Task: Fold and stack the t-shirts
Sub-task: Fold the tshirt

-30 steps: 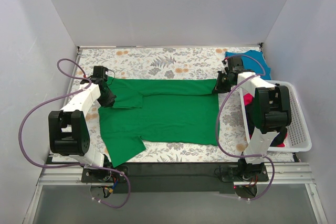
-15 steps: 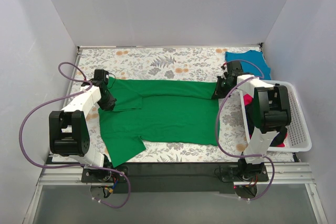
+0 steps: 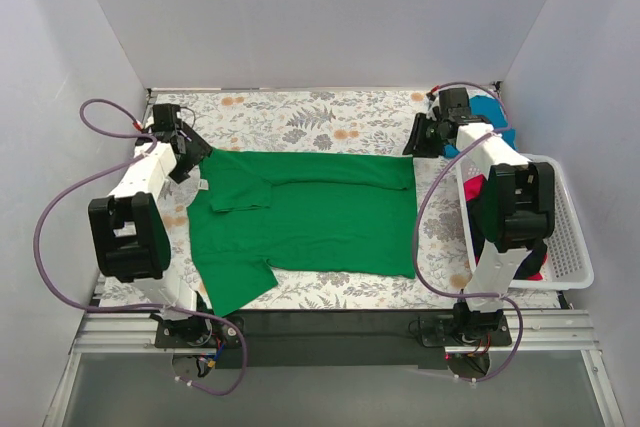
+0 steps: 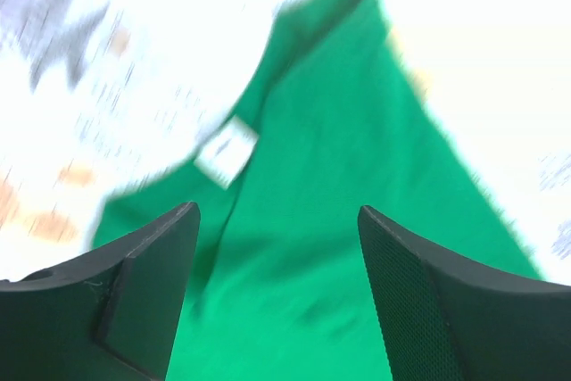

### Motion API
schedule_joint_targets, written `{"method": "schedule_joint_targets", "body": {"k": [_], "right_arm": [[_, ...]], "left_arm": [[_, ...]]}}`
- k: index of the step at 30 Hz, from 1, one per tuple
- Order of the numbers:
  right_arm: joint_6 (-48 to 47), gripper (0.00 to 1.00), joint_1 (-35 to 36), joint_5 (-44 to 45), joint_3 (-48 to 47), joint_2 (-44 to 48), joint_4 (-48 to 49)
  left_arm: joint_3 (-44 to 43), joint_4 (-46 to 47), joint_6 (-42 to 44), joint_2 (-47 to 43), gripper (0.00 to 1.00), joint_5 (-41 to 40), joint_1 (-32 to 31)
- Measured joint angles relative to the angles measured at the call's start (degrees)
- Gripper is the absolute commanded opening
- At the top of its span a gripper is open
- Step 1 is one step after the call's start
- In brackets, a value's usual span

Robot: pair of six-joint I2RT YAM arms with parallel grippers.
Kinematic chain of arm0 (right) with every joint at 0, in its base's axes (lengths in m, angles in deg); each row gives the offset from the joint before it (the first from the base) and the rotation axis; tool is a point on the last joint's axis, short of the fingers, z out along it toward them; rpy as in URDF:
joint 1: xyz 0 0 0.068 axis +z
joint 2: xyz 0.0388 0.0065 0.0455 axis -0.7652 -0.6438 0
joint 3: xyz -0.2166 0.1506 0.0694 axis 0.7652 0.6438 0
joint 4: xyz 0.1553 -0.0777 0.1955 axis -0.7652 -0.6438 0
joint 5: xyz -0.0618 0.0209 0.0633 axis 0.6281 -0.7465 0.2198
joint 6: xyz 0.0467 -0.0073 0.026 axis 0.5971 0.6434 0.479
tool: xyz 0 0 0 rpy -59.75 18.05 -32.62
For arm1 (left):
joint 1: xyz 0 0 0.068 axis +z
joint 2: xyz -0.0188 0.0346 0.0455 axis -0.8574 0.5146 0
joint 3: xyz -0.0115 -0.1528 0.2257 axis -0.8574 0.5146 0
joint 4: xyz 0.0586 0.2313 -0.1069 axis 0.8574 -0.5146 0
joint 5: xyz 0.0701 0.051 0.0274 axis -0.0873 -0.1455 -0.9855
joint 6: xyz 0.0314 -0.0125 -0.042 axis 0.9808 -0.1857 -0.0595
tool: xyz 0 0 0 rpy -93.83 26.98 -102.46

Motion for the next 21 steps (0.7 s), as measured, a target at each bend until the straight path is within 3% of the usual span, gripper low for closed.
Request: {"method": "schedule_joint_targets", "body": {"k": [5, 12, 21], "right_arm": [[-0.2, 0.37, -1.07, -1.95, -4.68, -2.21, 1.38], [-0.15, 0.36, -1.44, -4.94, -4.85, -7.52, 1.6], [-0.11, 0.35, -1.46, -7.87, -4.85, -9.14, 2.12]], "left_arm": [[-5.49, 7.04, 0.24, 9.31, 0.59, 1.64, 1.44], [-8.98, 10.14, 2.08, 19.02, 0.6, 3.72, 1.38], [-10.05, 14.23, 5.64, 19.76, 0.64, 3.93, 1.4]]}}
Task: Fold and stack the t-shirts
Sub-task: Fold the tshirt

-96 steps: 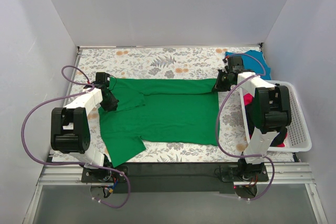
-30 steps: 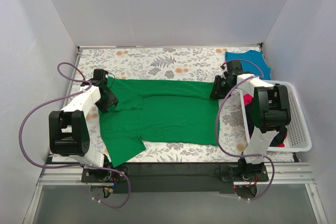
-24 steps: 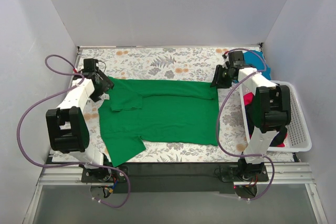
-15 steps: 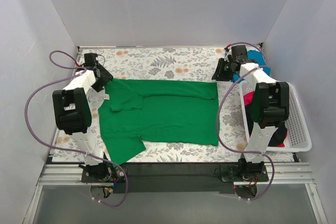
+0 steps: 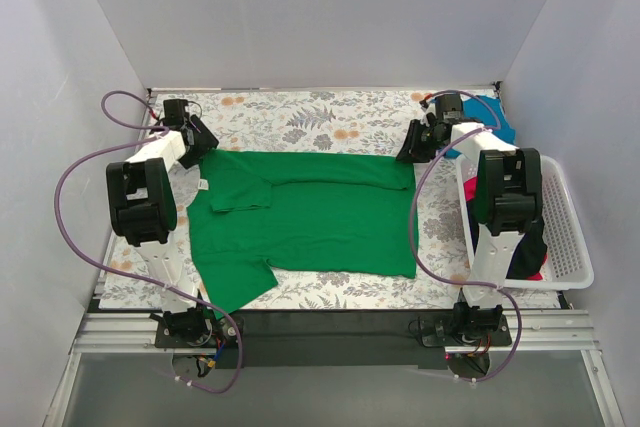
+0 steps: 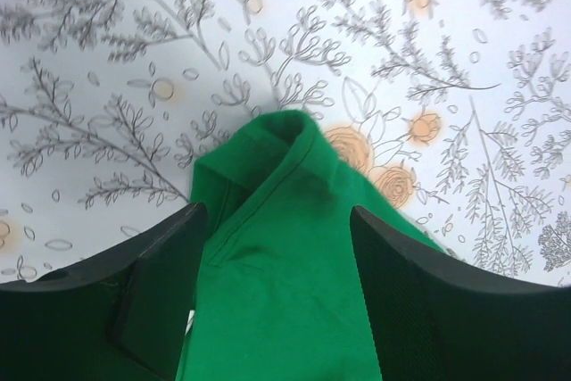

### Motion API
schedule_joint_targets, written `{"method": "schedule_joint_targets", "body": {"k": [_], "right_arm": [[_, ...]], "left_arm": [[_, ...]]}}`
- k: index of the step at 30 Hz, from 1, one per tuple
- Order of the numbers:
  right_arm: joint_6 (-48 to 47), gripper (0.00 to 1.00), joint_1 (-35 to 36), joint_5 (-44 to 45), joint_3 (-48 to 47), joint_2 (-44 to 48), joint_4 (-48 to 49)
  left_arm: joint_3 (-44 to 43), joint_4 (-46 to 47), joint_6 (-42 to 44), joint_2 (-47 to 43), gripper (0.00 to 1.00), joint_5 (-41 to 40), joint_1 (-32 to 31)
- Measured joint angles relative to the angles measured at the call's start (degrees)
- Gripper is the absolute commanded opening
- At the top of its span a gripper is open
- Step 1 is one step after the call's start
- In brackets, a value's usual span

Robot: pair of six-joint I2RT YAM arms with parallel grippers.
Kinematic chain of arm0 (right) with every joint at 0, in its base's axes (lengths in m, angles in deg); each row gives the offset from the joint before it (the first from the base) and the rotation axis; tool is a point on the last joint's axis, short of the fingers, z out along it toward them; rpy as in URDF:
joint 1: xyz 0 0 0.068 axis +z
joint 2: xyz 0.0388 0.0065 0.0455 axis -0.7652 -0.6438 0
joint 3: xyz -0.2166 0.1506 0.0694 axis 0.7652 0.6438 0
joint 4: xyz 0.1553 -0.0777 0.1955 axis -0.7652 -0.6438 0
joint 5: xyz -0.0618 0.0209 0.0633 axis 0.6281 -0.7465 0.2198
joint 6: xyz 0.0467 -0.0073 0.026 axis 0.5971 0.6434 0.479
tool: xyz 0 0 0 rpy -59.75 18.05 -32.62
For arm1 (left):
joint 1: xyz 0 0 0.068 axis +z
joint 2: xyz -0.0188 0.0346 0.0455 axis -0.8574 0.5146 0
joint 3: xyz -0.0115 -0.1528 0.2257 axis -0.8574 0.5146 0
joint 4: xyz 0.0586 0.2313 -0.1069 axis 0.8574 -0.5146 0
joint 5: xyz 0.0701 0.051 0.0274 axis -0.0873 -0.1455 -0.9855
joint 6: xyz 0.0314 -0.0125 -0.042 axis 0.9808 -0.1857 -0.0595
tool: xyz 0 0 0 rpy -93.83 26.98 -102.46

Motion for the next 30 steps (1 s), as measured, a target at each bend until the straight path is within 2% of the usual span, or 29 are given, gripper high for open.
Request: {"method": "schedule_joint_targets", "body": {"k": [6, 11, 20, 23, 24, 26, 27, 30], "right_arm": [[0.26, 0.35, -0.35, -0.79, 0.0, -2.05, 1.25], [0.44, 0.35, -1.09, -1.27, -0.02, -3.72, 1.6], [0.42, 0.35, -1.38, -1.46, -0.02, -3.8, 1.92], [0.39, 0.35, -1.4, -1.44, -0.02, -3.82, 1.95], [0.39, 0.35, -1.4, -1.46, -0.02, -3.85, 1.97], [0.39, 0.35, -1.44, -1.46, -0.02, -3.91, 2.03], [0.42, 0.35, -1.49, -1.51, -0.02, -3.96, 2.08], [0.46, 0.35, -1.7, -1.62, -0.79, -4.48, 2.03]], "left_arm": [[-0.61, 3.72, 3.3, 0.24, 0.63, 1.49, 0.02], [-1.81, 5.31, 5.09, 1.86, 0.55, 2.8, 0.04], [-3.08, 6.08, 6.21, 5.53, 0.47, 3.21, 0.07], [-4.15, 6.12, 6.38, 6.78, 0.37, 3.17, 0.07], [-4.48, 6.12, 6.51, 7.19, 0.31, 3.17, 0.07], [-5.07, 6.14, 6.64, 7.76, 0.25, 3.15, 0.17], [-5.14, 6.14, 6.8, 7.82, 0.18, 3.15, 0.28], [-5.31, 6.12, 7.04, 7.93, 0.1, 3.17, 0.76]]}}
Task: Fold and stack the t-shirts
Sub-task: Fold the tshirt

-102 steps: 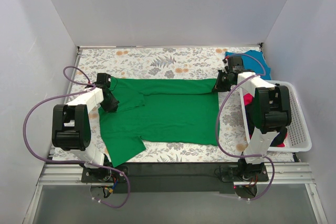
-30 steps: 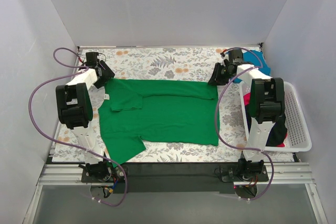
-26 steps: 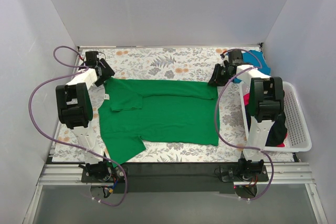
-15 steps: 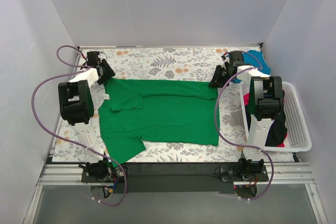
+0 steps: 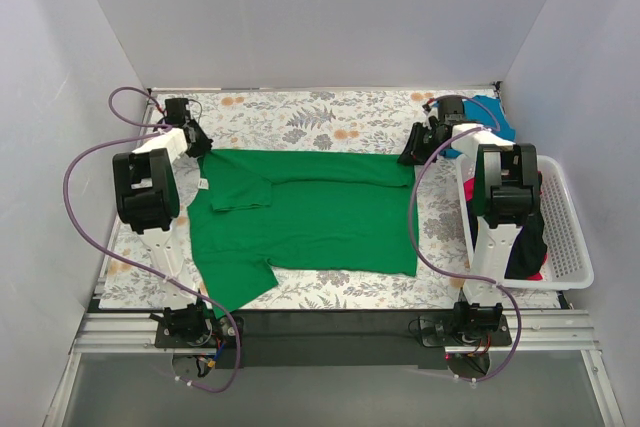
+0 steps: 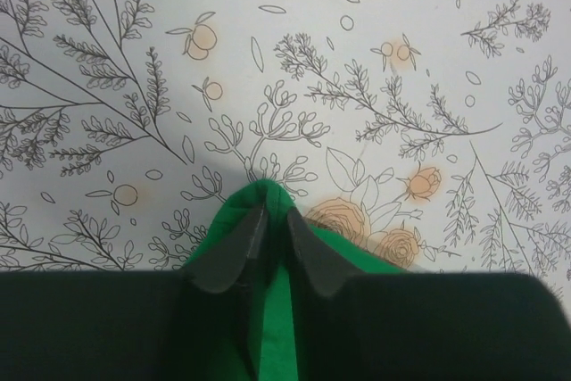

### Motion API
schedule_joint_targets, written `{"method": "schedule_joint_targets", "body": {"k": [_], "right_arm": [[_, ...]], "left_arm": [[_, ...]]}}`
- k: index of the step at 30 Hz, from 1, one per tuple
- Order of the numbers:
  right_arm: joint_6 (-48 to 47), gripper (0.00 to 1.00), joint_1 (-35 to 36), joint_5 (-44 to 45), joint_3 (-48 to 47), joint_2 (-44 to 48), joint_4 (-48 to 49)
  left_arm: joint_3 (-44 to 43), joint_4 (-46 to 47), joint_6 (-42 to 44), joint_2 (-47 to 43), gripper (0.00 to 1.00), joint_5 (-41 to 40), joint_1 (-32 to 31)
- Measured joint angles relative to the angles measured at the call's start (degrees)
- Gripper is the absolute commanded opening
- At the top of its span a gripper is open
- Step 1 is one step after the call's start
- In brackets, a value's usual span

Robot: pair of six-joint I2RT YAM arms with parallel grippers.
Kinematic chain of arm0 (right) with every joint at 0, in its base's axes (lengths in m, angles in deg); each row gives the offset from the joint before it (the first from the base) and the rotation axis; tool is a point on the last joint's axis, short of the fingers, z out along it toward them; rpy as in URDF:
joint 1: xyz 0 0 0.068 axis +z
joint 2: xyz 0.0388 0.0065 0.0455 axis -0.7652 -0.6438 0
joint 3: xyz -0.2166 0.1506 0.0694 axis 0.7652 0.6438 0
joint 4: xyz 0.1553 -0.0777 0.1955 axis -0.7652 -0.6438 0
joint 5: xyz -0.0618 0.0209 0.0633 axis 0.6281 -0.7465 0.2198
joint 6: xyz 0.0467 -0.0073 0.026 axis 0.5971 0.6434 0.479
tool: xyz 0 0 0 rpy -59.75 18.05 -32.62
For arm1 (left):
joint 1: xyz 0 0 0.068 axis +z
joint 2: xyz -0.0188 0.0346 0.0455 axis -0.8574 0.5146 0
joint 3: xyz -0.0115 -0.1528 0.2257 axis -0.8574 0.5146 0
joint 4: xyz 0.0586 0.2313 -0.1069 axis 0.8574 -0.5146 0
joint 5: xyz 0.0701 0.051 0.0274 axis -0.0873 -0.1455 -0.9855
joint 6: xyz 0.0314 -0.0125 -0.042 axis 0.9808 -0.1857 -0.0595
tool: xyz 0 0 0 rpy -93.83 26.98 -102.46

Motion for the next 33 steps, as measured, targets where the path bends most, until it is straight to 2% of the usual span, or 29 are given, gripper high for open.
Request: {"method": "schedule_joint_targets", "body": {"k": [7, 11, 13, 14, 16, 17, 18, 22, 27, 33], "right_arm": [[0.44, 0.35, -0.81, -0.5, -5.79, -4.11, 0.15], [0.92, 0.36, -1.03, -0.92, -10.34, -7.15, 0.09], [1.07, 0.36, -1.11, -0.87, -12.83, -8.74, 0.17], [1.07, 0.38, -1.2, -0.87, -14.12, -9.57, 0.09], [1.07, 0.41, -1.33, -1.01, -16.31, -10.86, 0.11], [1.03, 0.45, -1.38, -1.05, -17.35, -11.45, 0.17], [1.03, 0.47, -1.38, -1.09, -18.14, -11.76, 0.17], [0.0, 0.49, -1.62, -0.85, -19.1, -11.61, 0.22], [-0.07, 0.49, -2.03, -0.35, -15.93, -7.02, 0.0], [1.2, 0.48, -2.03, 0.81, -6.62, 3.65, 0.63]], "left_arm": [[-0.48, 1.05, 0.02, 1.05, 0.09, 0.85, 1.51], [-1.7, 2.05, 0.02, 2.47, 0.15, 1.88, 1.95], [-2.95, 2.95, 0.07, 3.56, 0.23, 2.69, 2.01], [-3.56, 3.39, 0.07, 4.04, 0.3, 3.02, 2.03], [-4.94, 4.22, -0.04, 5.05, 0.39, 3.89, 2.08], [-5.6, 4.46, -0.07, 5.42, 0.43, 4.24, 2.08], [-6.25, 4.59, -0.04, 5.77, 0.53, 4.55, 2.05], [-7.85, 4.94, 0.09, 5.95, 0.76, 4.72, 2.14], [-7.13, 4.24, -1.22, 2.36, 0.79, 4.11, 2.58], [-1.01, 2.75, -6.4, -11.78, 0.79, 2.8, 2.14]]}}
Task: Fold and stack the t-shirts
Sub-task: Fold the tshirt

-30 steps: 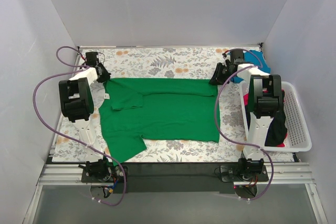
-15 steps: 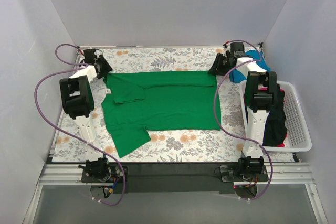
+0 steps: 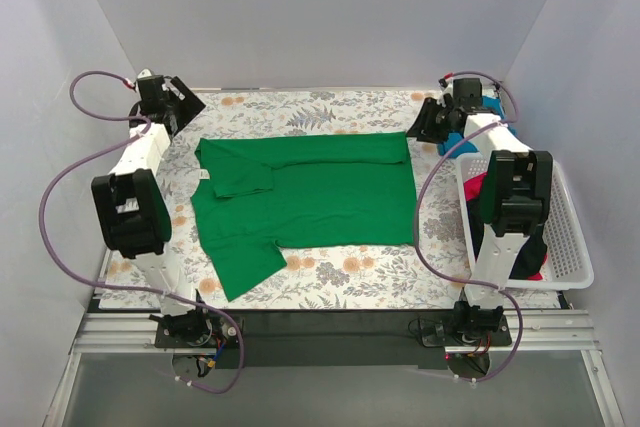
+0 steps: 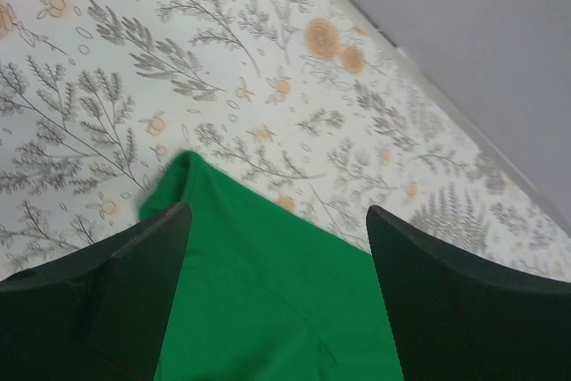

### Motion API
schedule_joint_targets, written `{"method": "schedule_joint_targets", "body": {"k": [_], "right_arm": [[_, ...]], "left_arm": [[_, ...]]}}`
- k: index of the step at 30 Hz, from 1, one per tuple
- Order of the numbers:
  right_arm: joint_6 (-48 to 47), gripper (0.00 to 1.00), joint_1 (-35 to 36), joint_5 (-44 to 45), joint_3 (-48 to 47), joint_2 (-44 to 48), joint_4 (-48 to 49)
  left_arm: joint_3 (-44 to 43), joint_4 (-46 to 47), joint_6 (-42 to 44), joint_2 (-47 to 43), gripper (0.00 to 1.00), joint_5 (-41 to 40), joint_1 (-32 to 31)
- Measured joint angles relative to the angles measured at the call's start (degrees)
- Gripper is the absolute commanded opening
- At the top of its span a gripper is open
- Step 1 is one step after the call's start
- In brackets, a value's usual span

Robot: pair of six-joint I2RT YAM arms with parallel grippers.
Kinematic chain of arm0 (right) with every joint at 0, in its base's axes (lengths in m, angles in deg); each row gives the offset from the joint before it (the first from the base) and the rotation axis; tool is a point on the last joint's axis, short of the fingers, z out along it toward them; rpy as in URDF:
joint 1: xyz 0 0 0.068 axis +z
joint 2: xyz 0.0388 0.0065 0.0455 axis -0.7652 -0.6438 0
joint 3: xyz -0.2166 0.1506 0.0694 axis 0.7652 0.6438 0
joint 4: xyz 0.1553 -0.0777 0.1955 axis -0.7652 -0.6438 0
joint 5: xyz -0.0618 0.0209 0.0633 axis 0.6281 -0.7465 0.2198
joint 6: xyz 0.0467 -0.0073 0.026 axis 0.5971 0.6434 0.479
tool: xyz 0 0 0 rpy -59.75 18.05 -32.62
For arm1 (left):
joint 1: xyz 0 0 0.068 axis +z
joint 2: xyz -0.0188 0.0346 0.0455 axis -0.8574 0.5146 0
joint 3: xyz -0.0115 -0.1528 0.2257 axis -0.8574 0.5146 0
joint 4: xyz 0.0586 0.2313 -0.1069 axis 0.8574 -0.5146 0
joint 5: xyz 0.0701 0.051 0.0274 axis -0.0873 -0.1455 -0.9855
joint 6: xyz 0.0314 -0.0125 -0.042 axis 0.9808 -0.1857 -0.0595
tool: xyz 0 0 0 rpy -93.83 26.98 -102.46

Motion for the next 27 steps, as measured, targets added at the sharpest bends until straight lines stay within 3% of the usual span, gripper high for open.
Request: {"method": "schedule_joint_targets", "body": {"k": [5, 15, 21, 27], "right_arm": [[3.39, 0.48, 0.07, 0.28, 7.82, 3.82, 1.62], [11.15, 0.49, 0.52, -0.85, 14.23, 3.69, 5.35], [14.27, 0.41, 0.61, -1.25, 14.93, 2.4, 9.4], [15.34, 0.39, 0.61, -0.7, 14.93, 0.5, 10.64]], "left_arm": [[6.27, -0.42, -2.97, -7.98, 0.79, -0.02, -3.13], [19.93, -6.21, -3.56, -9.46, 0.79, 0.26, -12.26], [21.4, -7.04, -3.17, -11.13, 0.74, -0.13, -12.98], [21.07, -7.08, -2.67, -10.86, 0.72, -1.4, -12.96]]}}
